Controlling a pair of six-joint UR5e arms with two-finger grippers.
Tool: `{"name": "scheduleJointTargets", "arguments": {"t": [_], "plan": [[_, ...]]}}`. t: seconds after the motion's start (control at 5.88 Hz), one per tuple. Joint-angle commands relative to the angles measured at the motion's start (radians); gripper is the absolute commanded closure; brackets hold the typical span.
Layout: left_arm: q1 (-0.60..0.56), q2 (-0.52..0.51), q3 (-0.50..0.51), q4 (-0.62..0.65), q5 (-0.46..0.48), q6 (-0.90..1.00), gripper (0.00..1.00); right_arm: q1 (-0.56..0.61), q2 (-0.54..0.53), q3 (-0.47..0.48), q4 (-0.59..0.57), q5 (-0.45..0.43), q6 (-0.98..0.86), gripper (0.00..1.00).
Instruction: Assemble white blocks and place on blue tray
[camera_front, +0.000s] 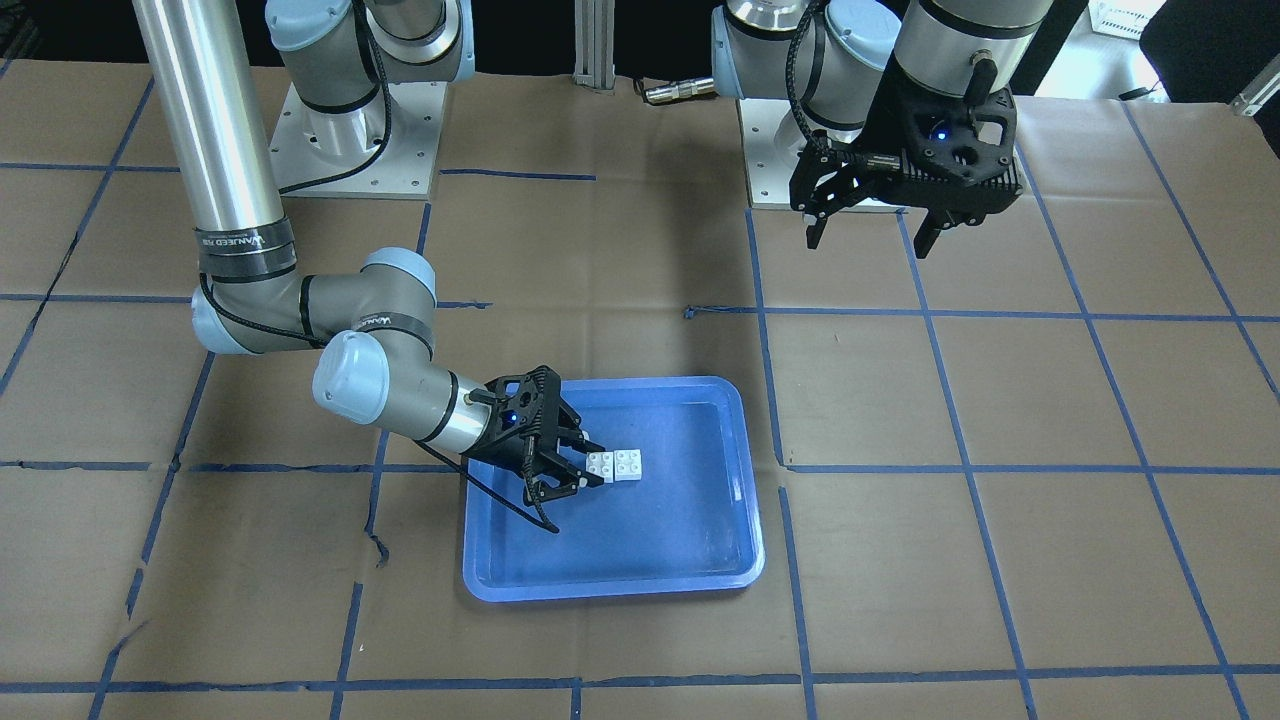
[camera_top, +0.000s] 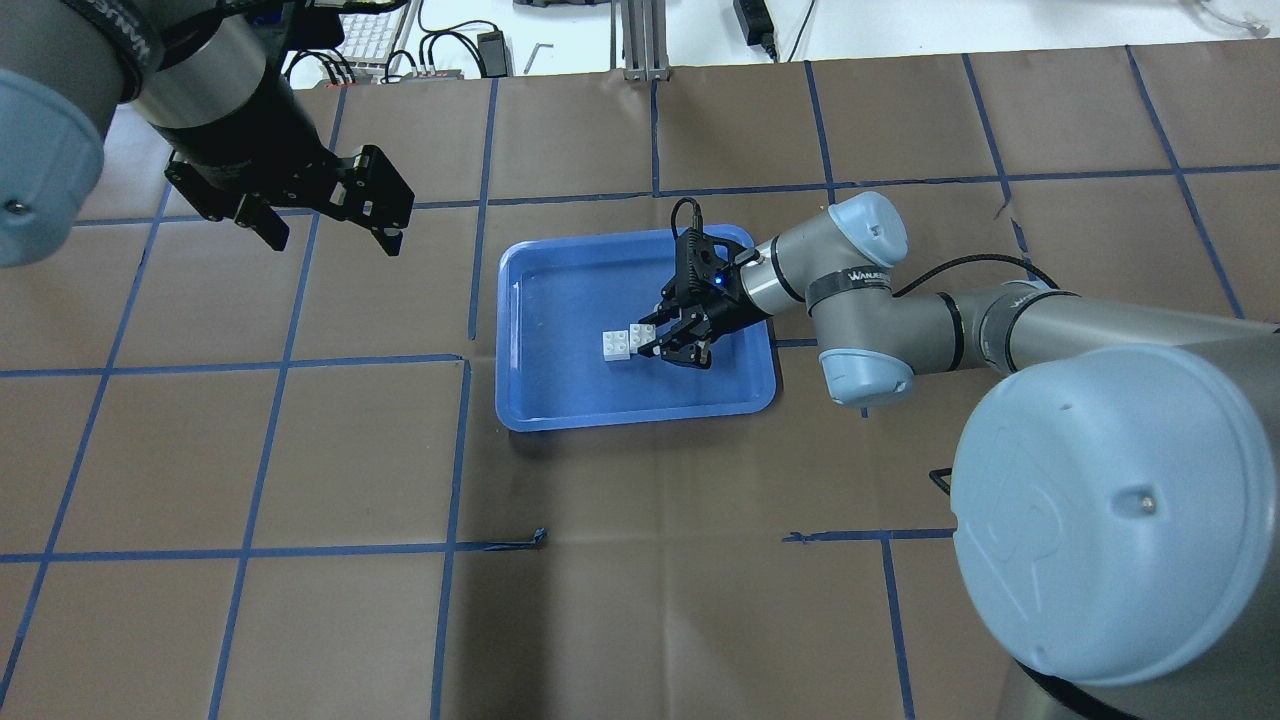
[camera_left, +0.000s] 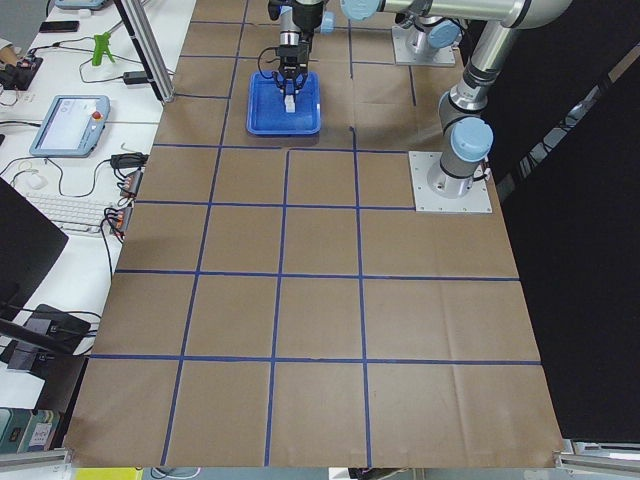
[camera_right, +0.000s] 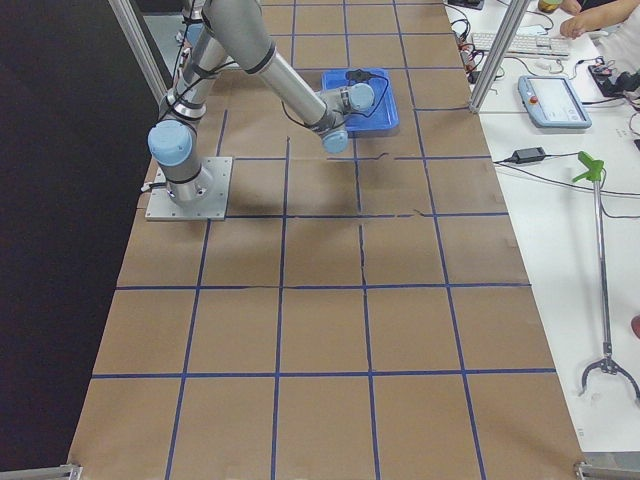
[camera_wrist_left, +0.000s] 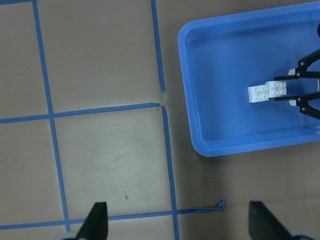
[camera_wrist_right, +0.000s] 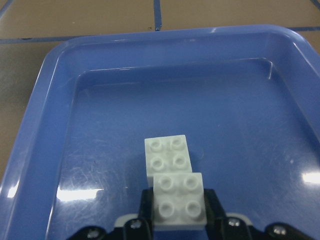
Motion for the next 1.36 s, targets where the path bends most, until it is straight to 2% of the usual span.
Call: {"name": "scheduleJointTargets", "arguments": {"t": [0.0,0.51,0.85,1.19], "plan": [[0.002,0.0,0.006,-0.011,-0.001,0.0,0.0,0.0,0.0,0.002,0.0,0.002,0.0,0.74],[0.002,0.0,0.009,-0.024,-0.001,0.0,0.0,0.0,0.005,0.002,0.001,0.005,0.0,0.67],[0.002,0.0,0.008,-0.024,-0.008,-0.001,0.0,0.0,0.005,0.002,0.003,0.006,0.002,0.55],[0.002,0.0,0.009,-0.027,-0.015,-0.005,0.0,0.0,0.007,0.002,0.003,0.008,0.002,0.49]]}}
